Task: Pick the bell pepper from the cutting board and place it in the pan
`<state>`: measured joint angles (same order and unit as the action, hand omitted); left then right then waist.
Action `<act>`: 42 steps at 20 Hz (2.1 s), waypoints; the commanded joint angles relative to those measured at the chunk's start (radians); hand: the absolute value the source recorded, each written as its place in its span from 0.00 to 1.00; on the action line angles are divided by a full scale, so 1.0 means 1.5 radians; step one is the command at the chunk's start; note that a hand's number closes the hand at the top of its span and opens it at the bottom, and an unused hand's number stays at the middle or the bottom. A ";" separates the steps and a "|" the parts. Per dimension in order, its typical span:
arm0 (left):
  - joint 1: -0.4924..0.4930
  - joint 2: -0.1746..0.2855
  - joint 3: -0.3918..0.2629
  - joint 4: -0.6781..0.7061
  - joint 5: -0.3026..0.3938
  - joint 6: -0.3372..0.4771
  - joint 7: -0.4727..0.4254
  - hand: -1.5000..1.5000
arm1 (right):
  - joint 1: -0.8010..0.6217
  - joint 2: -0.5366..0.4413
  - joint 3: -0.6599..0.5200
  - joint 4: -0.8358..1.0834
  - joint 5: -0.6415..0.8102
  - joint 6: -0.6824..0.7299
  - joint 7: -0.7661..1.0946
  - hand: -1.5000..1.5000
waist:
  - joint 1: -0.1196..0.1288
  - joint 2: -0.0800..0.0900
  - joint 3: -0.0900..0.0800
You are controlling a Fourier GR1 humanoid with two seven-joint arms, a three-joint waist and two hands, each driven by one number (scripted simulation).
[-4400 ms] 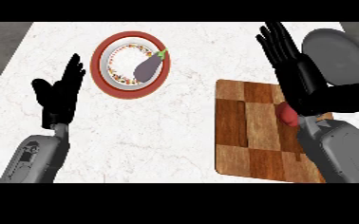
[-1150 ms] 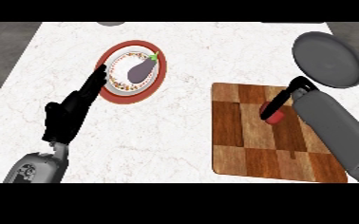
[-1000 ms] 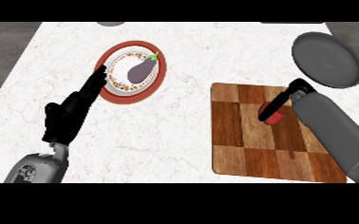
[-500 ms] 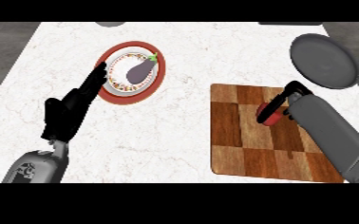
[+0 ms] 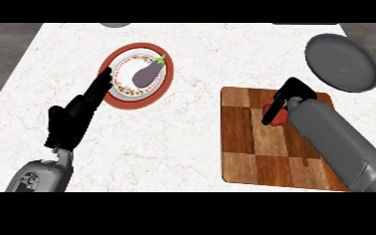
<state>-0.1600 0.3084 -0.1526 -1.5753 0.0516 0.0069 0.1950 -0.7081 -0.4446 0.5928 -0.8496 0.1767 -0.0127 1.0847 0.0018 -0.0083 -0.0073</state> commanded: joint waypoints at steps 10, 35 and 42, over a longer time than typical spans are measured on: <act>0.018 -0.006 0.008 0.001 -0.007 0.003 -0.010 0.50 | -0.108 0.003 0.097 -0.171 0.307 -0.230 -0.070 1.00 | -0.006 -0.002 0.004; -0.013 -0.047 0.016 0.003 -0.036 -0.015 0.007 0.50 | 0.005 -0.056 -0.266 0.071 0.280 -0.463 -0.448 1.00 | 0.013 0.012 0.006; 0.004 -0.054 0.002 -0.053 -0.040 -0.027 0.034 0.50 | -0.062 -0.068 -0.353 0.275 0.253 -0.515 -0.607 1.00 | 0.025 0.014 0.007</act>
<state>-0.1645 0.2654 -0.1107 -1.6118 0.0167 -0.0521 0.2200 -0.7368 -0.5478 0.1252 -0.6027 0.5756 -0.7593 0.2883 0.0293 0.0108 0.0021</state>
